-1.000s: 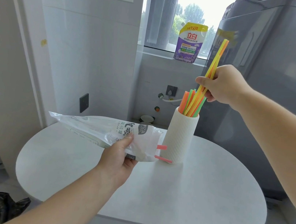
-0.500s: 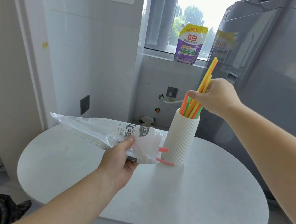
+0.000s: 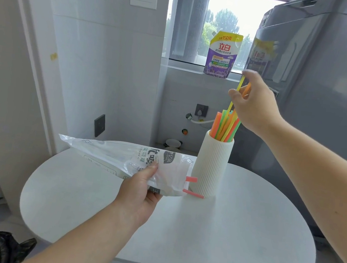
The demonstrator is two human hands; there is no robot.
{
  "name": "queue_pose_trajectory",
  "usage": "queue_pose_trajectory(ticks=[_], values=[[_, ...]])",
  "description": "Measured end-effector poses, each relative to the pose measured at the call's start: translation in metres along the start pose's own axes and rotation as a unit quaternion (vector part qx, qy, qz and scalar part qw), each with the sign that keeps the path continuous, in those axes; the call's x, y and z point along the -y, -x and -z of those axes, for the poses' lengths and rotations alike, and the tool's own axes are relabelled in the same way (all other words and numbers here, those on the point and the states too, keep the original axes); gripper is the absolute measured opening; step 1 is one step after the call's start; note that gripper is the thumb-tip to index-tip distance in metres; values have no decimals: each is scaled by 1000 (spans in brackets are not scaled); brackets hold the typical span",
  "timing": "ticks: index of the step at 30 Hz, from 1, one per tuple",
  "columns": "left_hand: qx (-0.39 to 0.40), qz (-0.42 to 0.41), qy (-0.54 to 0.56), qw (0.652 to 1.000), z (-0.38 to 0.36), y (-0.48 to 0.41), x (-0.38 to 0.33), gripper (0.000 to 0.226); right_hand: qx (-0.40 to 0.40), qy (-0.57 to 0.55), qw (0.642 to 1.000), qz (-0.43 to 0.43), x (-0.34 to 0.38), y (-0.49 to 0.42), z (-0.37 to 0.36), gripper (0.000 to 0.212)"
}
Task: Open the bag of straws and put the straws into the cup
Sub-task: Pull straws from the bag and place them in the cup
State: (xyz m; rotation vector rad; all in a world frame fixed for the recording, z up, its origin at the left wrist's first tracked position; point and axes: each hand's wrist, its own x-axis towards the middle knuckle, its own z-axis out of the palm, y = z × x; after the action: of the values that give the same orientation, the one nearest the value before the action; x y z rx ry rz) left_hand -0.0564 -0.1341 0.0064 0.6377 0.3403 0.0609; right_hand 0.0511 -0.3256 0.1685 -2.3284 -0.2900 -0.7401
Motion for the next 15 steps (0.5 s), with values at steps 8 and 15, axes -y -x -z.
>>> queue_pose_trajectory(ticks=[8, 15], values=[[4, 4, -2, 1000, 0, 1, -1, 38, 119, 148, 981, 46, -14, 15, -9, 47], [3, 7, -5, 1000, -1, 4, -2, 38, 184, 209, 959, 58, -18, 27, -11, 59]])
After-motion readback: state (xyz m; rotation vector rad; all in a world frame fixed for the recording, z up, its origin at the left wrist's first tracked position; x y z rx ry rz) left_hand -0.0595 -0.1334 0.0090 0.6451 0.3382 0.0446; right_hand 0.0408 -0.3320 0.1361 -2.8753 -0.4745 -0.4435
